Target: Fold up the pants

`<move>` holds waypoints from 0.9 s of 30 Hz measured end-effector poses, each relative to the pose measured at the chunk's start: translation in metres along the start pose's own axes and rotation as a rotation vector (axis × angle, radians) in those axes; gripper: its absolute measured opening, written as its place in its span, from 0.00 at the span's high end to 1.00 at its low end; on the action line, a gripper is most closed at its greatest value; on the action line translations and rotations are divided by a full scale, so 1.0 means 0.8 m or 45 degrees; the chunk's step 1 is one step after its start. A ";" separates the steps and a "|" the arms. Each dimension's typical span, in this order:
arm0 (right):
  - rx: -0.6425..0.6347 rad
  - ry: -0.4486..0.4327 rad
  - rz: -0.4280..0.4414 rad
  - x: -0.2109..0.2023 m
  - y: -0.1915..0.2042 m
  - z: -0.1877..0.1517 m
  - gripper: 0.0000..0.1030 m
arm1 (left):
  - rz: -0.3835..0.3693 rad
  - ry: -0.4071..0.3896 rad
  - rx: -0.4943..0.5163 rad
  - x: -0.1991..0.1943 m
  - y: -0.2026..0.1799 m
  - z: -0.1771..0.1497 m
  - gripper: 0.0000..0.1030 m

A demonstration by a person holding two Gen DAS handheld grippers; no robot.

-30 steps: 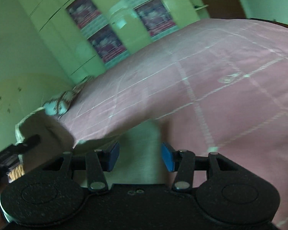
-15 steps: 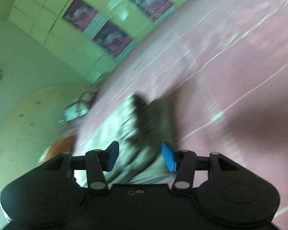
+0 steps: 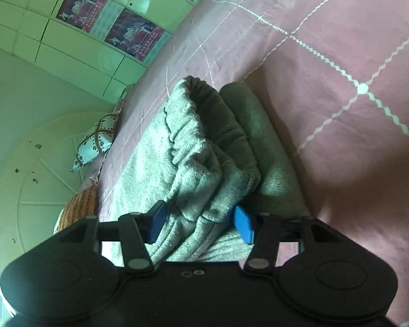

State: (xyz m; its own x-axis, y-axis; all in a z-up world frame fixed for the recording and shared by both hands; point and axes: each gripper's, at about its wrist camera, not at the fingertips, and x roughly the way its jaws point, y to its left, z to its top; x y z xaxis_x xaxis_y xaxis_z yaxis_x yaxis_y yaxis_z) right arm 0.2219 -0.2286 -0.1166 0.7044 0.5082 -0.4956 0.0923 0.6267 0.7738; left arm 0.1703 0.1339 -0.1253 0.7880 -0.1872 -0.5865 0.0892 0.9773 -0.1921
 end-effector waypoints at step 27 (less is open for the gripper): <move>0.004 -0.009 -0.069 -0.001 -0.027 0.026 0.84 | 0.032 -0.095 -0.152 -0.001 0.007 -0.028 0.37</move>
State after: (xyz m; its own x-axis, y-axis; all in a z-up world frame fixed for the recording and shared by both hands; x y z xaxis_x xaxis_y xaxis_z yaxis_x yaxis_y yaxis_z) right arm 0.2338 -0.2547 -0.1251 0.7030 0.4692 -0.5344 0.1331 0.6514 0.7470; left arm 0.1567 0.1373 -0.1438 0.8324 -0.1510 -0.5332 -0.0003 0.9620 -0.2729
